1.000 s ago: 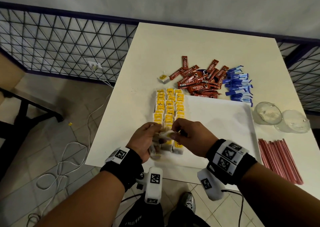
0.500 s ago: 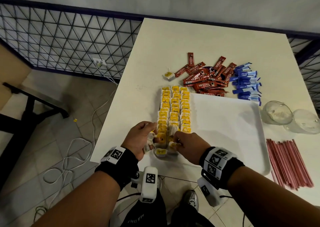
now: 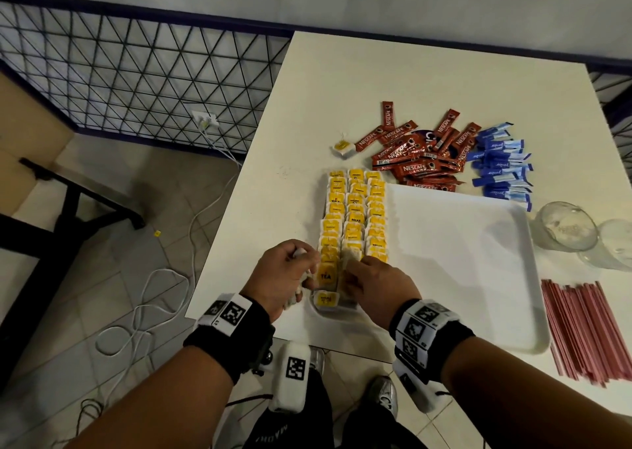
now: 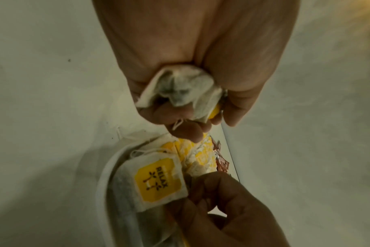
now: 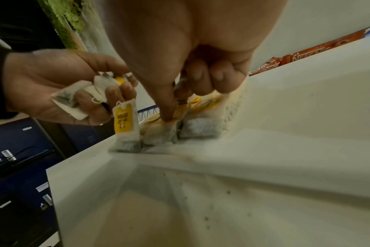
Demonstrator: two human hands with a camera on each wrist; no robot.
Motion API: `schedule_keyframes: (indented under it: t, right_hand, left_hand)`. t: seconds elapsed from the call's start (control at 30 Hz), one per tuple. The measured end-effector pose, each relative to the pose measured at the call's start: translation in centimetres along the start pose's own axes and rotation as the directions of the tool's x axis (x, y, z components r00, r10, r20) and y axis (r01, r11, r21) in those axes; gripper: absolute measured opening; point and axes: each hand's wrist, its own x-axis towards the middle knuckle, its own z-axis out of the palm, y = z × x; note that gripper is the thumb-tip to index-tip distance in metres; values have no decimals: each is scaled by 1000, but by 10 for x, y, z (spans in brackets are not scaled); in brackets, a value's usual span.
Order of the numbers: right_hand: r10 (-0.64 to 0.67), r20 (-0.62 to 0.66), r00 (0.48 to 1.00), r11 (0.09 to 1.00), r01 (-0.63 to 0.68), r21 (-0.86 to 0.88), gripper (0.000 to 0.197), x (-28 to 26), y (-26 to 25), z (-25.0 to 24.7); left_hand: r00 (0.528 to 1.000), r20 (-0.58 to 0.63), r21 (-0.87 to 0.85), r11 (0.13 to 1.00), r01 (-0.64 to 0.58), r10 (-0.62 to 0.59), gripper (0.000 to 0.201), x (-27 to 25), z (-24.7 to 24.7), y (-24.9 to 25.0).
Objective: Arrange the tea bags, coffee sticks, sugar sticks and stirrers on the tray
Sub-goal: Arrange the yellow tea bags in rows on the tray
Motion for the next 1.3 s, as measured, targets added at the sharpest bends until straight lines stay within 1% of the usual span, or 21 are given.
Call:
schedule_keyframes:
  t: [0.03,0.07,0.13,0.17,0.27,0.3,0.37,0.53,0.63,0.73,0.8,0.87,1.0,1.07,1.1,1.13,1.17,1.2,1.23,1.27,1.3]
  right_hand:
    - [2,5,1000,1000,-2,7,31,0,0,-1]
    - [0,7,1000,1000,0,17,27,0,0,-2]
    - [-11,7,1000,999,10,34,21,-1,2,-4]
    - [-14,8,1000,999,14,40,21,-2,2,-5]
    - [-25,10,1000,999,25,28,20,-6,3,-6]
    - [-35,15,999,999,35,17,21,-7,2,-6]
    - [-58,33,998,998,59,-22,27,-9,2,-5]
    - [-58,54,997,997,61,-48,30,-10,2,-2]
    - [-67,57,996,997,69,-45,29,-9,1,-2]
    - [-76,54,996,996,78,-41,26,-9,1,-1]
    - [-79,55,995,996,81,-37,26,-9,2,-1]
    - [-80,58,995,996,82,-27,28,-9,2,0]
    - [-86,47,995,996,87,-8,25,-8,3,2]
    - [-87,39,995,996,87,-1,24,-8,3,3]
    - [-90,35,995,996,90,0,25,-8,3,3]
    - [-91,32,995,996,91,-1,26,-8,2,3]
    - [-93,30,995,996,93,-2,26,-9,2,3]
    - [-94,29,995,996,95,-5,25,-9,2,2]
    - [-98,27,995,995,98,-8,24,-9,2,2]
    - [-100,26,995,995,100,-9,23,-10,2,2]
    - [-101,27,995,995,101,-7,23,-10,2,1]
  left_hand:
    - [999,13,126,991,-47,46,13,-2,-4,-1]
    - [994,35,289,951,-106,101,12,-4,-8,-3]
    - [977,108,580,787,-211,182,8,-7,-15,-7]
    - [971,150,658,714,-237,184,7,-9,-17,-9]
    - [962,251,751,605,-263,107,26,-9,-14,-16]
    - [958,270,779,562,-278,98,27,-8,-11,-17]
    - [954,274,828,476,-297,117,20,-3,-7,-16]
    - [968,178,891,389,-235,177,13,10,-1,-14]
    - [969,138,915,347,-204,207,15,12,3,-17]
    - [963,109,919,345,-193,246,24,11,1,-27]
    - [951,92,913,357,-198,295,30,10,-5,-33]
    - [935,81,888,401,-225,345,37,8,-11,-38]
    - [928,127,825,482,-294,349,54,8,-16,-40]
    - [916,137,785,523,-333,377,53,6,-16,-40]
    - [899,135,774,521,-359,418,47,3,-16,-40]
    - [879,148,779,494,-386,453,40,0,-17,-39]
    - [863,196,789,447,-420,466,33,-4,-17,-39]
    - [853,269,805,382,-454,447,35,-6,-17,-40]
    - [854,350,824,308,-477,385,43,-9,-16,-40]
    - [868,400,854,224,-470,296,48,-11,-13,-39]
    - [886,408,885,146,-443,220,48,-10,-12,-38]
